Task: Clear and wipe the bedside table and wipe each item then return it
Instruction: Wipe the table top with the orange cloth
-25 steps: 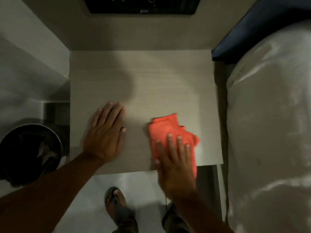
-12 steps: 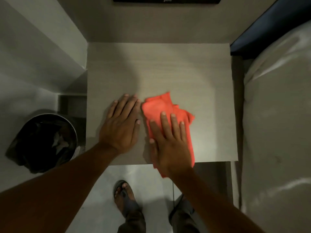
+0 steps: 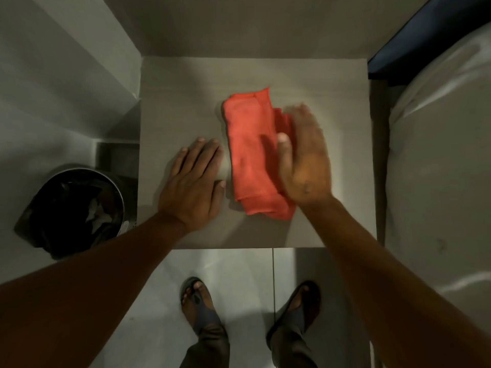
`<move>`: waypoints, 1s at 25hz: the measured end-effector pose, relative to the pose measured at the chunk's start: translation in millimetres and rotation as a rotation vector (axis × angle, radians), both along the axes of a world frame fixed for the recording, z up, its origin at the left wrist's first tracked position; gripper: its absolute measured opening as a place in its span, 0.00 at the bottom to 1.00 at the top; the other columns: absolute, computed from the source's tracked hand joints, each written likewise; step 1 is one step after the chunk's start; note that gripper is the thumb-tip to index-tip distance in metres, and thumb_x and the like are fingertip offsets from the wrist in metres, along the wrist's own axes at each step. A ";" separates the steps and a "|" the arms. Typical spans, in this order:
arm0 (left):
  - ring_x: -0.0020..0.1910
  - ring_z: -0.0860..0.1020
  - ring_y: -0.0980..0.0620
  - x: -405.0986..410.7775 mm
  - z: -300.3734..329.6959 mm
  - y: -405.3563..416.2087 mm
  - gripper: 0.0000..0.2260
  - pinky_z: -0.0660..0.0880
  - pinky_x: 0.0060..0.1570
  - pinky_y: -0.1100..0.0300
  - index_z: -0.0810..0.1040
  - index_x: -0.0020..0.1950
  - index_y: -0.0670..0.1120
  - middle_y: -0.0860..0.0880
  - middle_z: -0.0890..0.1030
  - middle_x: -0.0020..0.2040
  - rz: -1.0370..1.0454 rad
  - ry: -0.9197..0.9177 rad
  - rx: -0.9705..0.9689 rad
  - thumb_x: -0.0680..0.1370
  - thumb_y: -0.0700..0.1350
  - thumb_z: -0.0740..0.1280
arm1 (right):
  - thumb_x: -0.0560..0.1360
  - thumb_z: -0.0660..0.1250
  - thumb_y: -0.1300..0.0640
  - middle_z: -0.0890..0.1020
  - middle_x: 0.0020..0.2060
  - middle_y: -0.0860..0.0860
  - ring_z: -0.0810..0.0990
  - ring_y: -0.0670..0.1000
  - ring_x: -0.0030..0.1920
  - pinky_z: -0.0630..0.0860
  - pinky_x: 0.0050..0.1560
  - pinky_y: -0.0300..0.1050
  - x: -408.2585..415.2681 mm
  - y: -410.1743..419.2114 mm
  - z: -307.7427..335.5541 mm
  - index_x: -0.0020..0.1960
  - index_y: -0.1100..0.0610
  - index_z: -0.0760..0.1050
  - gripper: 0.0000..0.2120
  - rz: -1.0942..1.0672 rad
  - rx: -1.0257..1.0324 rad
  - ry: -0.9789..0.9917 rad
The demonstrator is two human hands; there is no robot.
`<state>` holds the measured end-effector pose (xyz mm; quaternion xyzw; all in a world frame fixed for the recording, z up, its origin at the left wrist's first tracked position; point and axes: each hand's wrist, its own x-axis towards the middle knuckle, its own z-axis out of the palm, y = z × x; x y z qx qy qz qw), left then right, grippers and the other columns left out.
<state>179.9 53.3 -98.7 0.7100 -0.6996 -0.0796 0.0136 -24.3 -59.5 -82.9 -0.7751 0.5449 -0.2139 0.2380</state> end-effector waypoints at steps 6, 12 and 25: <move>0.78 0.62 0.38 -37.1 15.7 -32.4 0.30 0.58 0.77 0.43 0.63 0.77 0.38 0.37 0.64 0.78 0.276 0.309 -0.111 0.79 0.53 0.58 | 0.84 0.55 0.57 0.70 0.76 0.61 0.63 0.61 0.79 0.57 0.80 0.60 -48.1 -10.8 -18.3 0.74 0.62 0.71 0.21 -0.112 -0.040 0.209; 0.81 0.55 0.40 -51.4 20.2 -132.0 0.34 0.49 0.79 0.43 0.58 0.81 0.46 0.43 0.59 0.81 0.016 0.007 0.114 0.79 0.63 0.52 | 0.84 0.51 0.53 0.70 0.76 0.61 0.63 0.61 0.79 0.58 0.79 0.61 -57.9 -16.4 -26.8 0.75 0.61 0.70 0.23 -0.076 -0.103 0.250; 0.79 0.60 0.37 -36.6 16.4 -70.1 0.29 0.58 0.76 0.39 0.64 0.79 0.46 0.42 0.65 0.79 0.006 0.056 0.058 0.79 0.55 0.59 | 0.84 0.50 0.50 0.69 0.77 0.60 0.61 0.62 0.79 0.56 0.80 0.61 -56.9 -15.7 -38.0 0.75 0.59 0.67 0.24 -0.083 -0.154 0.284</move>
